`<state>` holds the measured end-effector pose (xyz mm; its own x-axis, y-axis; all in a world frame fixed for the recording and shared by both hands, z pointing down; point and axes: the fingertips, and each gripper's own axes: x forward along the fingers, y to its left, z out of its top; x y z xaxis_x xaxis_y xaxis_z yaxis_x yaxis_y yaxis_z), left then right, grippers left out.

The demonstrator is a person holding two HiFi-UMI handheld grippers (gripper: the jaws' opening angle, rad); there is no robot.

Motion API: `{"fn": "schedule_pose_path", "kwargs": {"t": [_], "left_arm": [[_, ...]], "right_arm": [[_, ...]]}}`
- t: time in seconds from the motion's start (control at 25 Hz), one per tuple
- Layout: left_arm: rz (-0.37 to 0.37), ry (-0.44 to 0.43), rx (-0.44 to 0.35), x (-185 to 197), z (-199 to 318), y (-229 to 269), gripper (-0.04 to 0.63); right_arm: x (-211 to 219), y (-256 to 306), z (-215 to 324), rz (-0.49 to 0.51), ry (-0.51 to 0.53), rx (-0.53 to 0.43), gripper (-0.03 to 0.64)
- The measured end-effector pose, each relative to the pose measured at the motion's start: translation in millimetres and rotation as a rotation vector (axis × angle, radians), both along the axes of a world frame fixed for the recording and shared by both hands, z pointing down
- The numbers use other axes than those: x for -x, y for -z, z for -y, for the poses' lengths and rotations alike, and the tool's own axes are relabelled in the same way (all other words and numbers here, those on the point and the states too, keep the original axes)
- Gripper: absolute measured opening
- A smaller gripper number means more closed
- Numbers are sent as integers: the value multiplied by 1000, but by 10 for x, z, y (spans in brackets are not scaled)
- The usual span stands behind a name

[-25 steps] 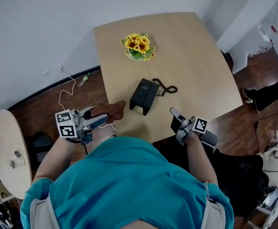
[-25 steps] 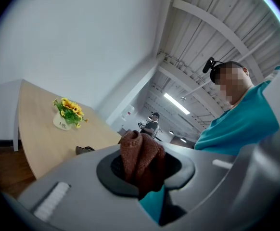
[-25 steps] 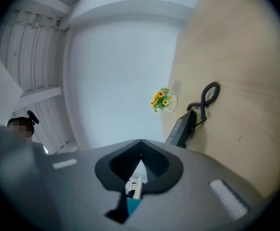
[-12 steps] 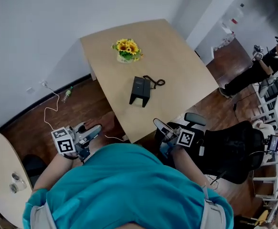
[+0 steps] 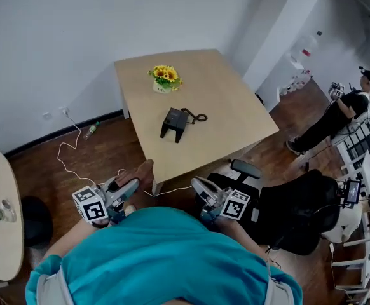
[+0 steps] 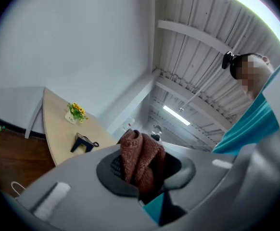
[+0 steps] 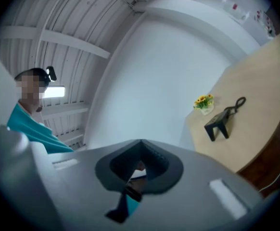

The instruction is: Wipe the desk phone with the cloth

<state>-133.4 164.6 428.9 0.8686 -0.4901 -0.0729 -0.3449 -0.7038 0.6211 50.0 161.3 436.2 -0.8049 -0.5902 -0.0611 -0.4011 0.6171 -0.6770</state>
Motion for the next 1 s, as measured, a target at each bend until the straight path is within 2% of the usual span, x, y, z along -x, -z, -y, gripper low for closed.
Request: {"fn": "schedule_pose_path", "kwargs": {"t": [0.16,0.28,0.4,0.56,0.68,0.84,1.0], "left_arm": [[25,7,2,-355,-537,-58,86],[22,46,1,-346,-669,20,86],[16,20,-7,-347,-754,56,86],[16,-23,-18,-225,-733,105,86],[8,-20,-29,-58,-683,150,86],[-27,-19,-6,75,-657,146,86],[-19,-33,-29,177,-600,217,86]], "right_arm": [[-239,-136,-417,-126,1,-28,0],[-314,-157,-559,-150,-21,-25,0],[-260,-91,-655,-170,-41,-59,0],[-93,-45,-750,-148,-59,-71,0],[60,7,-745,-164,-58,-90,0],[232,16,-791,-189,-49,-103,0],[318,84,-799,-180,-69,-116,0]]}}
